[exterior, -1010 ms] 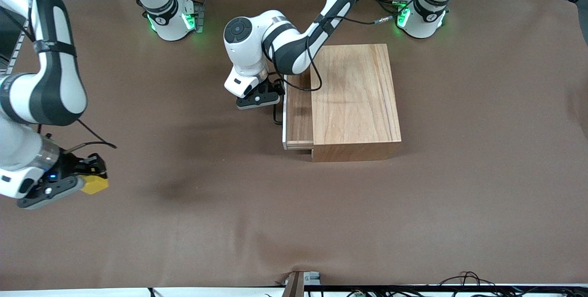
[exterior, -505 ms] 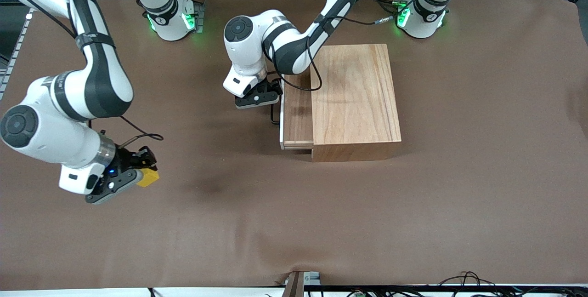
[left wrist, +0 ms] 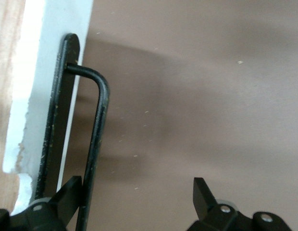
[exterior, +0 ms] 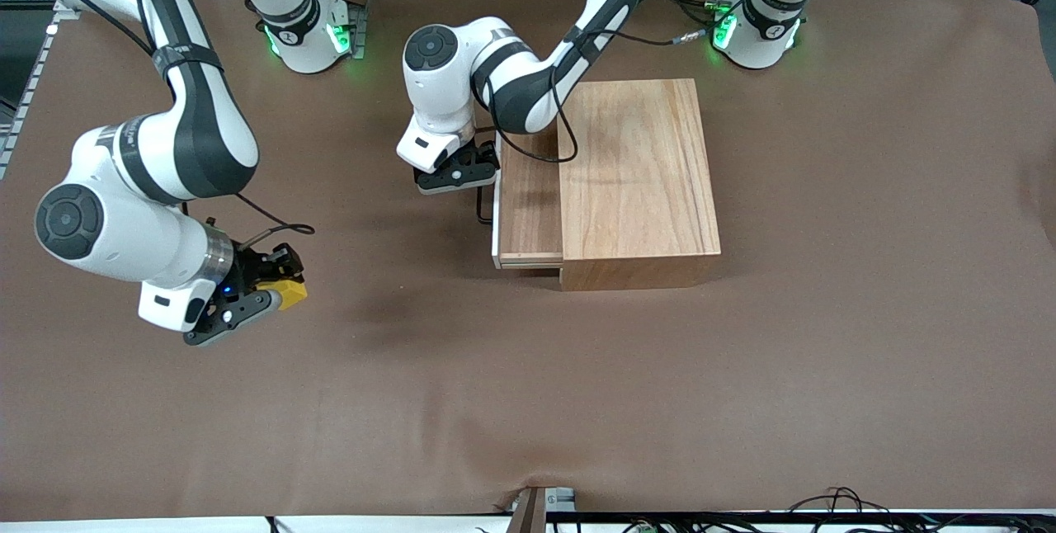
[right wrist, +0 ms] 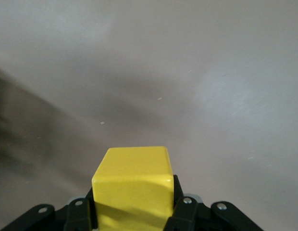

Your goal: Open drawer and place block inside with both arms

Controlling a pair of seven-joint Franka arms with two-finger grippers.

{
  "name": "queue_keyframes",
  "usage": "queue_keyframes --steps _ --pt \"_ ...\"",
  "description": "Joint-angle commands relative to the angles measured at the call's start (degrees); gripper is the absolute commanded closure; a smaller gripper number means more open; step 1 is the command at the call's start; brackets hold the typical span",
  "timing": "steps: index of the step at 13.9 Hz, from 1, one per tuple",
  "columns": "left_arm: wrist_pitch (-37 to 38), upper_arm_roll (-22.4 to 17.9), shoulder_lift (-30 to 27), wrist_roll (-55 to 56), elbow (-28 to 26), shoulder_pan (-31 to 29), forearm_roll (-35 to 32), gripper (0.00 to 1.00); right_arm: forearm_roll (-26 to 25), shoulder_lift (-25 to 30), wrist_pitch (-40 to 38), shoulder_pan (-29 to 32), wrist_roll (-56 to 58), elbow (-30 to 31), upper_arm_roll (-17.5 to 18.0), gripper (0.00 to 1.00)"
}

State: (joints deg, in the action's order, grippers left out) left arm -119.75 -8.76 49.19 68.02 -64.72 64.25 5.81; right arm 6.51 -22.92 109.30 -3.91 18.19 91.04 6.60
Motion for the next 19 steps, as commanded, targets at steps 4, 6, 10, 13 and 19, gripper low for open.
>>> queue_keyframes --steps 4,6,10,13,19 --pt "-7.4 1.1 3.3 1.7 1.9 0.2 3.0 0.00 2.4 6.0 1.3 0.1 -0.3 8.3 0.1 1.00" --pt "-7.3 1.2 3.2 1.9 1.9 0.2 3.0 0.00 2.6 6.4 1.2 0.1 -0.9 9.1 0.1 1.00" --pt "-7.3 1.4 2.5 3.4 1.9 0.3 2.9 0.00 6.2 8.3 1.3 -0.4 -8.1 12.4 0.1 1.00" --pt "-5.9 0.7 -0.1 3.3 1.7 0.4 2.5 0.00 6.2 10.4 1.4 -3.5 -15.4 14.1 0.0 1.00" --pt "4.2 0.4 -8.3 2.6 0.9 0.2 -4.6 0.00 6.2 11.0 1.2 -4.8 -17.7 14.3 0.0 1.00"
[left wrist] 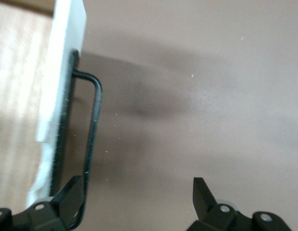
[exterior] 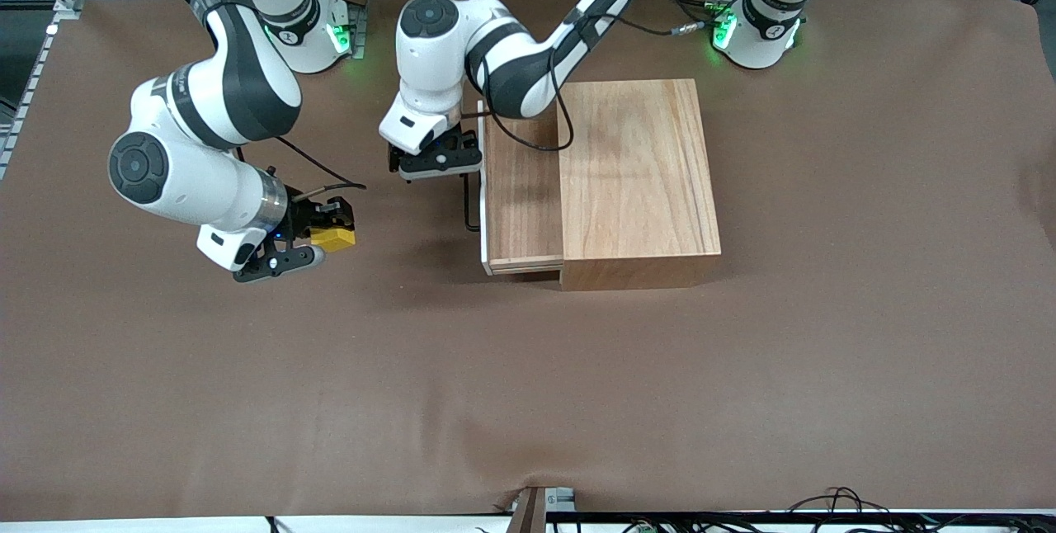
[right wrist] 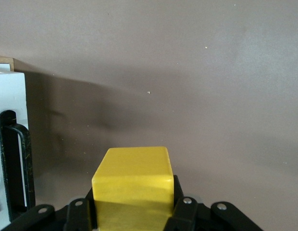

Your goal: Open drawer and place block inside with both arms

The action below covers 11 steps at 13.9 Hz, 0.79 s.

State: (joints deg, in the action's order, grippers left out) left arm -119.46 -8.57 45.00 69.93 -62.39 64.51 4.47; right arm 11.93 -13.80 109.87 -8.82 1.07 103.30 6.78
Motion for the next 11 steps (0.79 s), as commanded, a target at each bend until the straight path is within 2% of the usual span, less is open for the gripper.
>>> queue_keyframes --steps 1,4,6,8,11 --pt "7.8 0.2 -5.8 0.4 -2.0 -0.3 -3.8 0.00 0.7 1.8 0.5 0.2 -0.6 2.0 -0.2 1.00" --pt "17.3 0.1 -12.3 -4.3 -5.5 -2.4 -5.0 0.00 0.7 1.8 0.3 -0.1 -3.2 2.0 -0.1 1.00" --pt "20.7 0.0 -18.9 -7.9 -10.9 -5.0 -6.1 0.00 0.7 2.4 -0.3 -2.2 -7.6 1.9 -0.2 1.00" --pt "21.8 0.1 -26.1 -12.9 -17.3 -8.2 -9.4 0.00 0.7 2.5 -0.1 -3.6 -10.8 1.4 -0.2 1.00" --pt "21.8 0.3 -35.2 -21.5 -24.7 -14.7 -11.2 0.00 0.6 2.1 0.3 -9.2 -18.8 0.8 -0.2 1.00"
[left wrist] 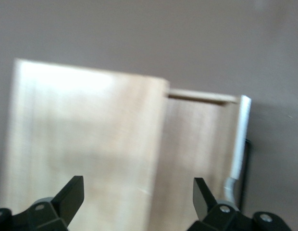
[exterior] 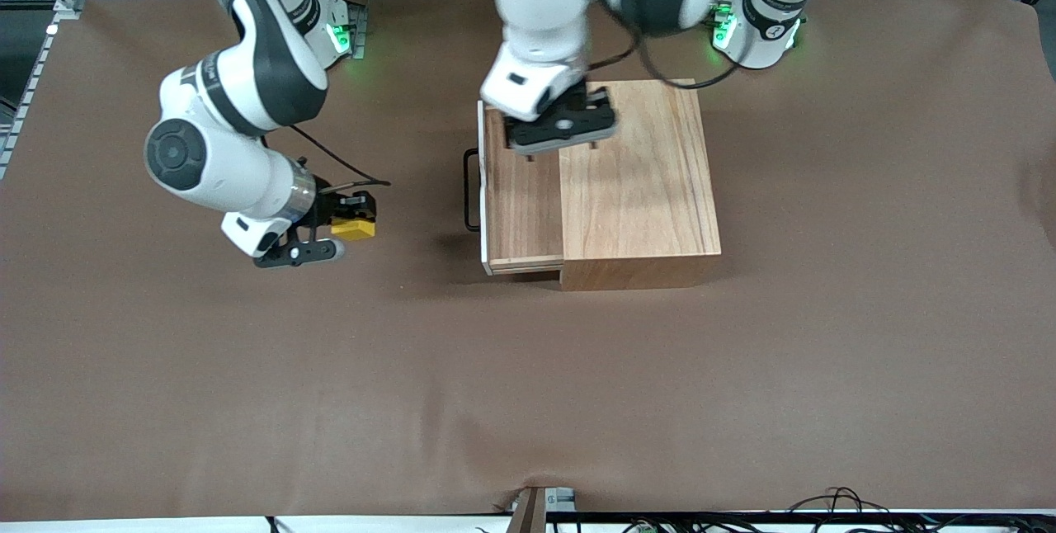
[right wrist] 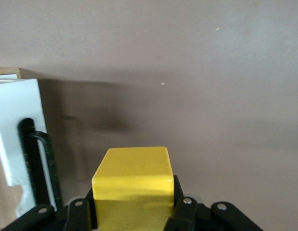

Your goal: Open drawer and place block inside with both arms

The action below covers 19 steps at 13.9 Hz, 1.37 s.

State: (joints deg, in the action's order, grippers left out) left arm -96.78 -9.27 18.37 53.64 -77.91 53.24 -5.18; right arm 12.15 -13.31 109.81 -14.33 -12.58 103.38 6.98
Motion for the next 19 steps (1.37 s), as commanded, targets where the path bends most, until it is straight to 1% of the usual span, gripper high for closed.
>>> queue_keyframes --steps 1,3,5,7,9,11,13,14,16,17,18,19 --pt "-0.9 1.1 -11.5 -9.8 -11.7 -5.8 -1.5 0.00 0.2 1.4 0.4 -6.3 -7.2 -0.4 -0.4 1.00" --pt "-0.9 1.1 -16.3 -17.3 -16.5 -10.3 -1.6 0.00 0.2 1.1 0.5 -10.3 -9.4 -1.9 -0.5 1.00" --pt "-0.8 1.2 -18.5 -23.6 -17.7 -15.1 -1.6 0.00 -0.2 -0.1 2.2 -14.0 -14.0 -2.9 -0.5 1.00" --pt "0.2 1.2 -19.1 -29.5 -17.4 -20.0 -1.3 0.00 -0.6 -1.2 4.8 -18.0 -17.5 -3.0 -0.6 1.00" --pt "1.6 1.3 -19.9 -35.0 -17.4 -24.5 -0.9 0.00 -0.9 -2.7 7.4 -19.8 -17.7 -3.4 -0.5 1.00" --pt "3.7 1.4 -20.0 -39.9 -17.1 -27.9 -0.9 0.00 -1.0 -5.7 8.8 -21.5 -17.7 -4.8 -0.5 1.00" --pt "4.8 1.2 -20.0 -44.6 -16.7 -31.4 -0.8 0.00 -1.0 -7.4 9.8 -23.2 -20.4 -5.7 -0.6 1.00" --pt "4.8 1.2 -19.7 -46.0 -15.6 -33.4 -0.6 0.00 -1.1 -7.9 10.2 -24.1 -22.1 -5.7 -0.6 1.00" --pt "4.9 0.9 -19.2 -46.3 -13.2 -35.6 -0.6 0.00 -2.6 -8.9 11.6 -25.4 -24.5 -5.7 -0.6 1.00" --pt "4.9 0.9 -19.1 -46.4 -12.4 -36.4 -0.5 0.00 -2.8 -9.4 11.7 -25.6 -25.1 -5.7 -0.6 0.95" --pt "5.0 1.0 -19.1 -46.5 -12.3 -37.1 -0.5 0.00 -2.8 -9.5 11.7 -25.7 -25.1 -5.7 -0.6 0.80" --pt "5.0 1.0 -19.2 -46.7 -12.2 -37.8 -0.5 0.00 -2.8 -9.5 11.7 -25.8 -25.2 -5.7 -0.6 0.60"
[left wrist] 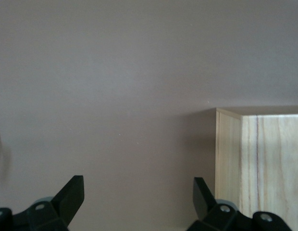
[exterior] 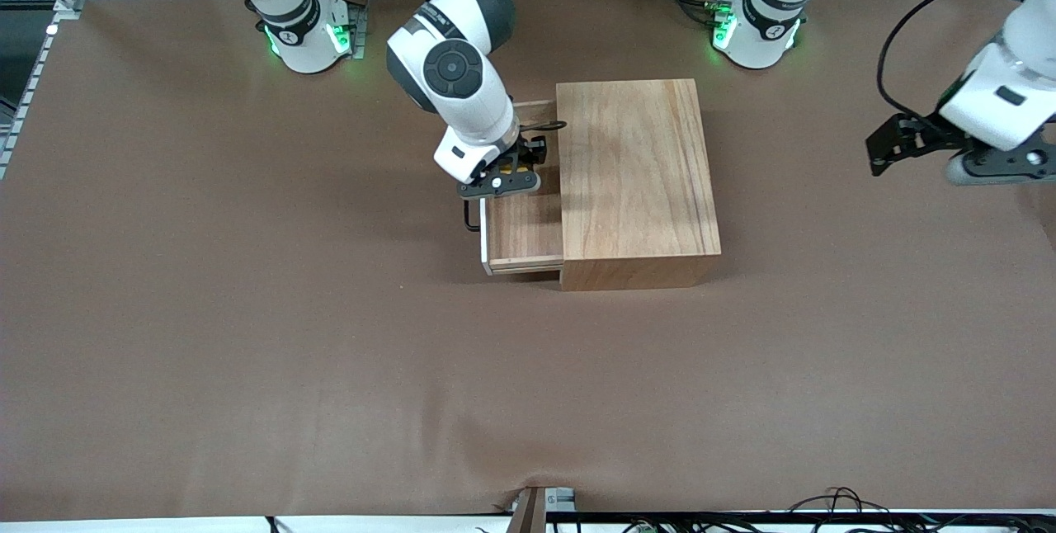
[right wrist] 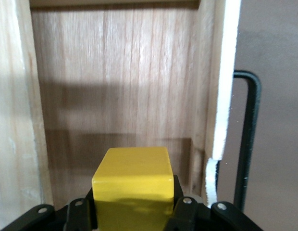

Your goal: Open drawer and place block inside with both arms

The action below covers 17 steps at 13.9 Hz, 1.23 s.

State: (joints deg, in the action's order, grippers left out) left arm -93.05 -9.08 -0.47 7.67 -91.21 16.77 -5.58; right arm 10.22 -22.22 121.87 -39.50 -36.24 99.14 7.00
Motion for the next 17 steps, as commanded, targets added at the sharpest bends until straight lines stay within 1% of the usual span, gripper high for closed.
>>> queue_keyframes --steps 1,2,3,6,7,8,10,11,13,15,17 --pt "1.3 0.8 -0.4 -1.0 1.2 -1.9 0.0 0.00 -1.0 -0.6 -0.4 -0.7 -1.6 -1.5 -0.6 0.37" --pt "1.3 0.8 -0.6 -1.2 1.2 -2.7 0.3 0.00 -1.0 -0.6 -0.3 -0.7 -1.6 -1.5 -0.6 0.09" --pt "1.3 0.8 -0.5 -2.1 1.2 -3.2 1.3 0.00 -1.1 -0.5 -0.3 -0.7 -1.6 -1.4 -0.6 0.00" --pt "1.3 0.8 -0.5 -4.7 1.2 -4.3 1.9 0.00 -1.0 -0.4 -0.6 0.0 -1.5 -1.5 -0.9 0.00" --pt "1.3 1.4 -0.3 -5.3 1.2 -5.5 1.9 0.00 -1.0 0.1 -1.0 0.5 -1.5 -1.5 -0.9 0.00" --pt "1.3 3.2 -0.3 -5.4 1.1 -7.7 2.2 0.00 -1.0 0.7 -1.1 1.1 -1.2 -1.8 -1.1 0.00" --pt "2.8 10.3 -0.3 -5.4 1.0 -14.4 3.0 0.00 -1.0 2.6 -2.5 4.2 -0.7 -1.8 -1.1 0.00" --pt "4.0 13.4 -0.4 -5.2 0.9 -16.6 3.0 0.00 -1.1 3.6 -3.6 6.2 -0.3 -1.8 -1.1 0.00" --pt "4.7 16.5 -0.8 -4.9 0.9 -18.9 3.0 0.00 -1.1 5.7 -5.2 9.8 1.8 -1.8 -1.2 0.00" --pt "5.4 16.9 -0.5 -4.0 1.1 -18.4 3.1 0.00 -1.3 7.8 -7.6 15.0 6.3 -1.8 -1.2 0.00" --pt "6.4 18.2 -0.7 -3.3 0.9 -18.4 3.0 0.00 -1.3 11.2 -12.6 20.9 13.5 -1.8 -1.2 0.00"
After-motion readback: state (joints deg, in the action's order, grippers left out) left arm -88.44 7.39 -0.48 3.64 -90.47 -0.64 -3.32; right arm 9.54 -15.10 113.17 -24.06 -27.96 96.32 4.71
